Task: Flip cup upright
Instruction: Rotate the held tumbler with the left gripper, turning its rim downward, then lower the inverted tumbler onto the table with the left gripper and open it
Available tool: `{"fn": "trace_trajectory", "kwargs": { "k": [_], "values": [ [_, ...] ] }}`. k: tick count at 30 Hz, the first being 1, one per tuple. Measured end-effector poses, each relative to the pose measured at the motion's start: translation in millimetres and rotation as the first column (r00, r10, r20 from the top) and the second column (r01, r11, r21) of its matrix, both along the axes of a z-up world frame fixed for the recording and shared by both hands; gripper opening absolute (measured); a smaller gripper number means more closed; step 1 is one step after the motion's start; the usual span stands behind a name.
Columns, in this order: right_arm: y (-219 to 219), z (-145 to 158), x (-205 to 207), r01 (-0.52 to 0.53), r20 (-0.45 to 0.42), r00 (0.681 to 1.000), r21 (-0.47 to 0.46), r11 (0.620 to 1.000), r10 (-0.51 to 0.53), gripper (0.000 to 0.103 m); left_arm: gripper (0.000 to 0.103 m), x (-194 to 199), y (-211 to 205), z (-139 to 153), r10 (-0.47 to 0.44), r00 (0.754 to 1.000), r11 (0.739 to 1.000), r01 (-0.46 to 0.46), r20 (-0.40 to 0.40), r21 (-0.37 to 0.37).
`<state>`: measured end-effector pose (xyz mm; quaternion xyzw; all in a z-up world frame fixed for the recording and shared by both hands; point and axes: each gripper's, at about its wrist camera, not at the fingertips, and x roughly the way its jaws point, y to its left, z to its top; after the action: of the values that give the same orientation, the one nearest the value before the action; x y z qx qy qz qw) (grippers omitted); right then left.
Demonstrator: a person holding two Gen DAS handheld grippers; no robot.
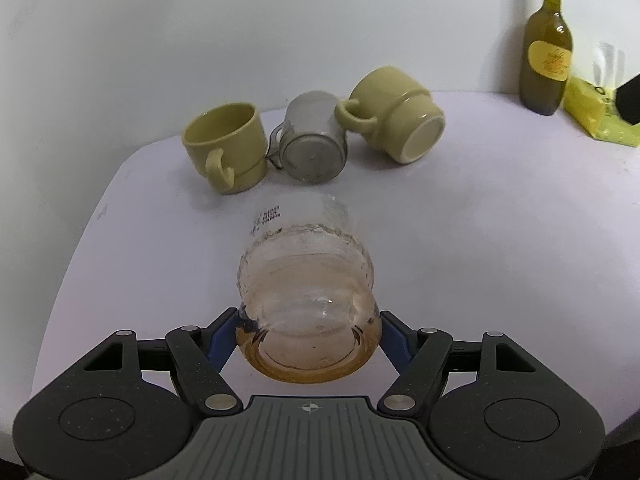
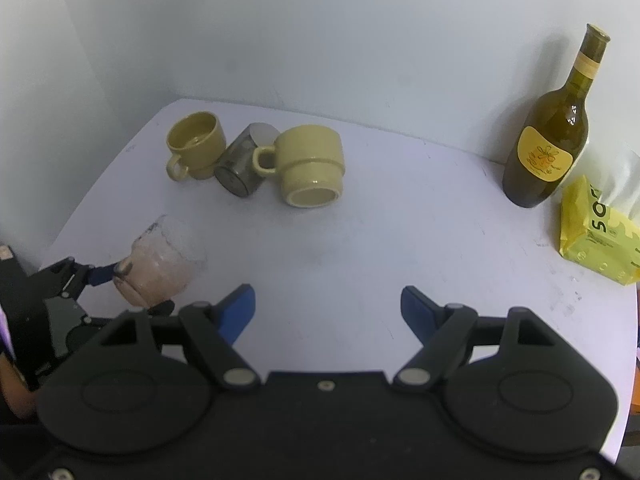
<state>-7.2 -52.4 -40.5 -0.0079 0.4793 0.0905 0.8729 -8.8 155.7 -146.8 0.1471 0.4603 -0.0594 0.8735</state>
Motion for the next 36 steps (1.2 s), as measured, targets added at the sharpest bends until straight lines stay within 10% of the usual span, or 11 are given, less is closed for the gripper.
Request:
{"fn": "trace_trajectory", "kwargs": {
  "k": [24, 36],
  "values": [
    [-37, 4, 6, 0.092, 0.035, 0.995, 0.02, 0.996, -0.092, 0.078, 0.068, 84, -28, 9, 0.003, 0.998, 0.988, -0.013, -0.063, -0.157],
    [-59, 3, -3, 0.141, 0.032, 0.99, 0.01, 0.99, -0.141, 0.078, 0.073, 78, -36, -15, -0.011, 0.997, 0.995, 0.004, -0.074, -0.097]
  ]
}}
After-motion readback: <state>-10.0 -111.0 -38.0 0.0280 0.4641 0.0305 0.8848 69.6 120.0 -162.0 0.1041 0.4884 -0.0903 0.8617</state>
